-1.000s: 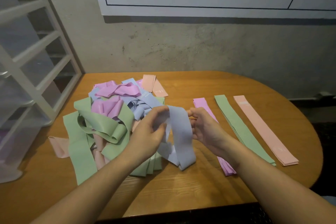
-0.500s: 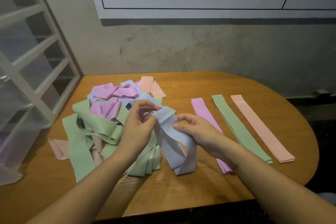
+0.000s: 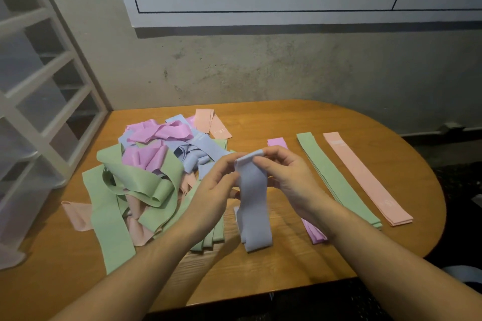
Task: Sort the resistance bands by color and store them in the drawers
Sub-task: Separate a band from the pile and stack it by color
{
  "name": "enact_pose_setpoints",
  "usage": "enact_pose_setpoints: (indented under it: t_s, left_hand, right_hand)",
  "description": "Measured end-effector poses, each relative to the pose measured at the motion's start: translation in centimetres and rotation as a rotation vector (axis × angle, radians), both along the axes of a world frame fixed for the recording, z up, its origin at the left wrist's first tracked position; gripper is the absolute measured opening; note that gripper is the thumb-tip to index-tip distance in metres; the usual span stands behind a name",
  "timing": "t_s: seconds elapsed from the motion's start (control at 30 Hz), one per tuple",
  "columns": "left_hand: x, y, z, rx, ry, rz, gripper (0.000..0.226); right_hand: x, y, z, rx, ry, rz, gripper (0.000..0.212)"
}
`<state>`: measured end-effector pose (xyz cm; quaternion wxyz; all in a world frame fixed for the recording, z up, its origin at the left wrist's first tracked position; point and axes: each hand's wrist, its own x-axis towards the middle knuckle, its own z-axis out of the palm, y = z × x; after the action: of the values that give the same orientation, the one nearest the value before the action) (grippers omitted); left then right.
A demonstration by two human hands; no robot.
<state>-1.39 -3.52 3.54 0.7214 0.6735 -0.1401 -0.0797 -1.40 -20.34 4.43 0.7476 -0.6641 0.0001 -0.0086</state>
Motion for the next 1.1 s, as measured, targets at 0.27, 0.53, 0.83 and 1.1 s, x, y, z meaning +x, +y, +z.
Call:
enact_pose_setpoints:
  t_s: [0.27, 0.53, 0.83, 1.1]
  left_hand:
    - [-0.6, -2.5, 0.1, 0.049, 0.013, 0.028, 0.016]
    - [0.6, -3.5, 2.0, -0.307, 0.296, 0.060, 0.021]
    - [4.9, -3.2, 4.4, -0.564, 0.546, 0.026, 0.017]
    - [8.7, -3.2, 4.2, -0.657, 0.522, 0.153, 0.022]
  right_hand:
    - [0.1, -0.6, 0.2, 0.042, -0.111, -0.122, 0.011]
    - [-0.5, -1.3, -1.8, 0.023, 0.092, 0.111, 0.049]
    - [-1.1, -2.5, -3.9, -0.281, 0.106, 0.203, 0.017]
    - [-1.7, -2.4, -4.3, -0.192, 0.145, 0.058, 0.026]
